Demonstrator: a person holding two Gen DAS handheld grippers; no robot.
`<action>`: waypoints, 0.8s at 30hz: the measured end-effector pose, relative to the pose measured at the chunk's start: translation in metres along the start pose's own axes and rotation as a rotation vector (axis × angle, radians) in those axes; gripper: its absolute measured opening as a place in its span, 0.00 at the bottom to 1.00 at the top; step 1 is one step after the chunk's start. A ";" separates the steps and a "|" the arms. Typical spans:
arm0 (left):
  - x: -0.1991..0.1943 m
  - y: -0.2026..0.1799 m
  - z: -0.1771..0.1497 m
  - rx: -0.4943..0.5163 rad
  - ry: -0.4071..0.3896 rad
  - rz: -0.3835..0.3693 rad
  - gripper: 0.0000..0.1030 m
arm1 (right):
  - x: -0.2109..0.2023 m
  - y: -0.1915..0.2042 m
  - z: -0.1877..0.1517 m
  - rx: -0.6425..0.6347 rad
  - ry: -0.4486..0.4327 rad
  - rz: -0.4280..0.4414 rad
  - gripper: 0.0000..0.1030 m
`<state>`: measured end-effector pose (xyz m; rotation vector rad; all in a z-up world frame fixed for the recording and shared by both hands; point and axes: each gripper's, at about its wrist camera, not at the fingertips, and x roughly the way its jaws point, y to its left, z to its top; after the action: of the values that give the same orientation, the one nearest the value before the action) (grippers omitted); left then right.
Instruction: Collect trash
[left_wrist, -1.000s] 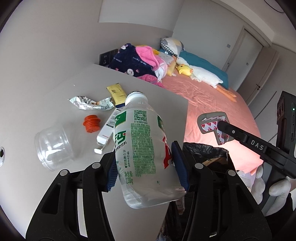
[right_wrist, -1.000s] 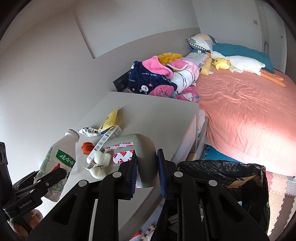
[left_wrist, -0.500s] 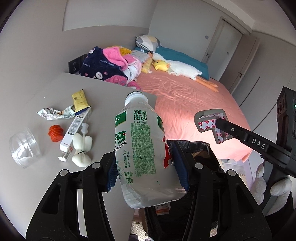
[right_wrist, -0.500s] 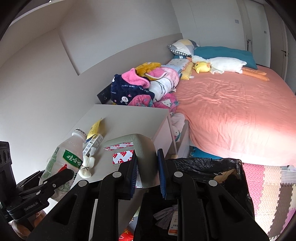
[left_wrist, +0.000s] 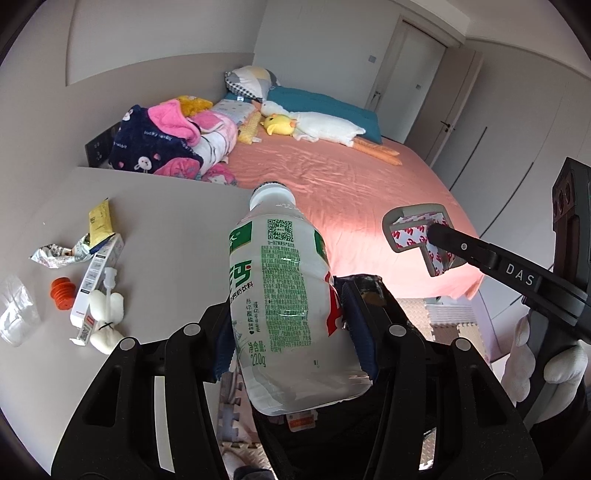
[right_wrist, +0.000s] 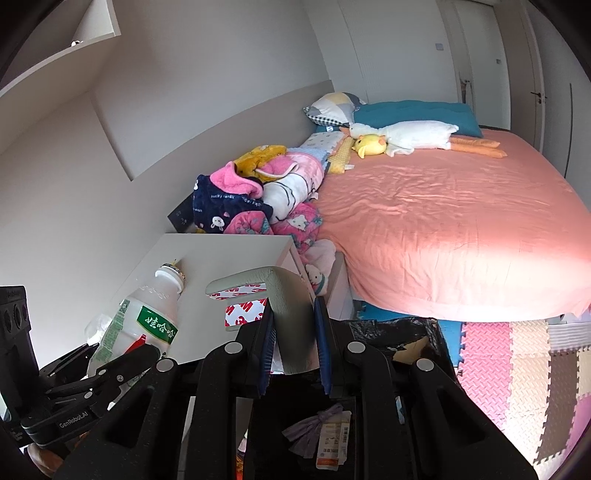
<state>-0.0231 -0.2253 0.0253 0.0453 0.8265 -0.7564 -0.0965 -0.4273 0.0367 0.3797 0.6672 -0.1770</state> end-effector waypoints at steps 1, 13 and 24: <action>0.002 -0.003 0.000 0.007 0.003 -0.005 0.50 | -0.001 -0.003 0.001 0.005 -0.003 -0.005 0.21; 0.022 -0.035 0.003 0.075 0.044 -0.062 0.50 | -0.019 -0.035 0.000 0.057 -0.030 -0.055 0.21; 0.041 -0.056 0.003 0.133 0.092 -0.115 0.50 | -0.027 -0.058 -0.001 0.098 -0.034 -0.088 0.21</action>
<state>-0.0387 -0.2919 0.0133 0.1532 0.8703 -0.9224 -0.1342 -0.4790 0.0363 0.4410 0.6435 -0.3002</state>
